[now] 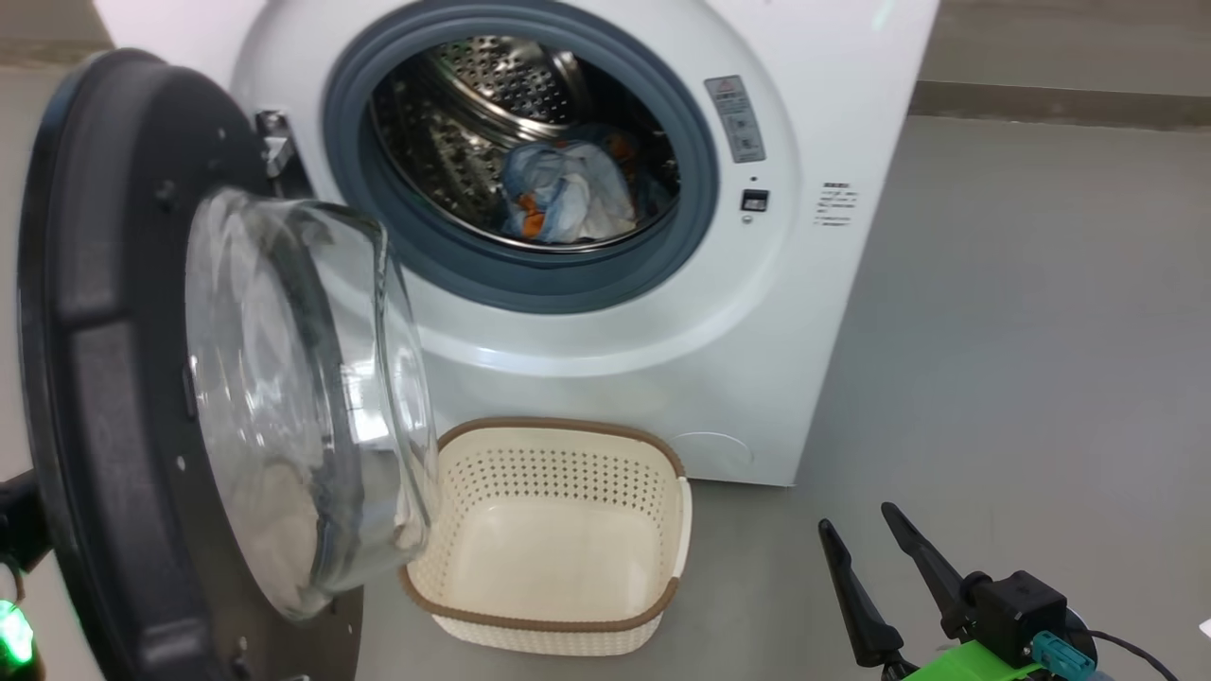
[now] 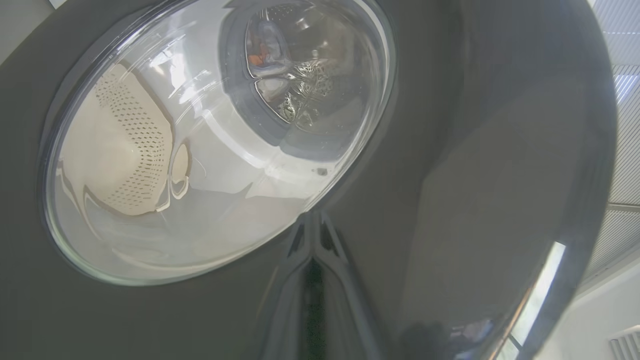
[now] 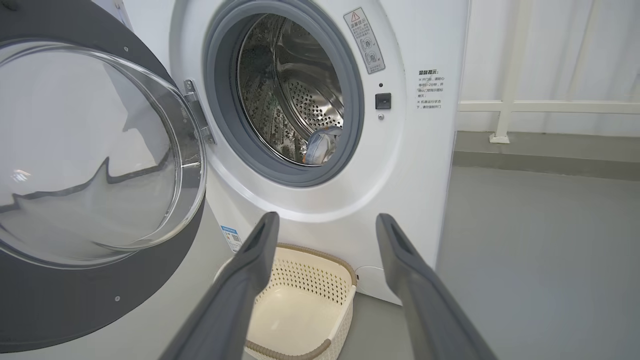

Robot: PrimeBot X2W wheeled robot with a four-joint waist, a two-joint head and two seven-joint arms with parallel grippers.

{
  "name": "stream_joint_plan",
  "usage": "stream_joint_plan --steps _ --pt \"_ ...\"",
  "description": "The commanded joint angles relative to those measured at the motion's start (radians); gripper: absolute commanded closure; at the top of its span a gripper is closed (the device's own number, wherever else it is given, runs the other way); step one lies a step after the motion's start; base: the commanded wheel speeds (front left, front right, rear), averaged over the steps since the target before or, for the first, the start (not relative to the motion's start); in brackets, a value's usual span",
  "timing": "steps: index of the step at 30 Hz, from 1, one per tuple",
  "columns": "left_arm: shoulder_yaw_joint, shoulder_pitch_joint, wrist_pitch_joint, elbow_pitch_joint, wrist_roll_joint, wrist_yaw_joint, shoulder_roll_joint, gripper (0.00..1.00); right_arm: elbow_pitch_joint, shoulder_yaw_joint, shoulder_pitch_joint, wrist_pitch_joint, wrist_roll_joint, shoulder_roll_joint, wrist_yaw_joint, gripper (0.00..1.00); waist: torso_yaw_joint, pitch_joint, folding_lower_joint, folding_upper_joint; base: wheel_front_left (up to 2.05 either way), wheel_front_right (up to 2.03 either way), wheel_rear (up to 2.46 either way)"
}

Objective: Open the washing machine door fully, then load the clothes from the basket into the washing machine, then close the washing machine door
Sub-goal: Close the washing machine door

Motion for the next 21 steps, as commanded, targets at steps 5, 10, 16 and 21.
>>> stream_joint_plan --steps 5,10,16,21 --pt "-0.003 -0.033 -0.010 -0.050 -0.011 -0.008 -0.008 1.00 -0.027 0.016 -0.029 -0.005 -0.007 -0.003 0.002 0.00 -0.053 -0.007 0.0000 0.0000 0.00 0.00 0.00" --pt "-0.032 -0.051 -0.063 -0.043 0.003 -0.039 -0.055 1.00 -0.027 0.013 -0.027 -0.005 -0.007 -0.005 0.002 0.00 -0.092 -0.008 0.0000 0.0000 0.00 0.00 0.00" --pt "-0.047 -0.099 -0.127 0.008 -0.018 -0.082 -0.091 1.00 -0.028 0.011 -0.029 -0.005 -0.006 -0.010 0.002 0.00 -0.132 -0.004 0.0000 0.0000 0.00 0.00 0.00" --pt "-0.061 -0.146 -0.197 0.064 -0.031 -0.140 -0.104 1.00 -0.030 0.013 -0.034 -0.005 -0.006 -0.011 0.002 0.00 -0.155 0.006 0.0000 0.0000 0.00 0.00 0.00"
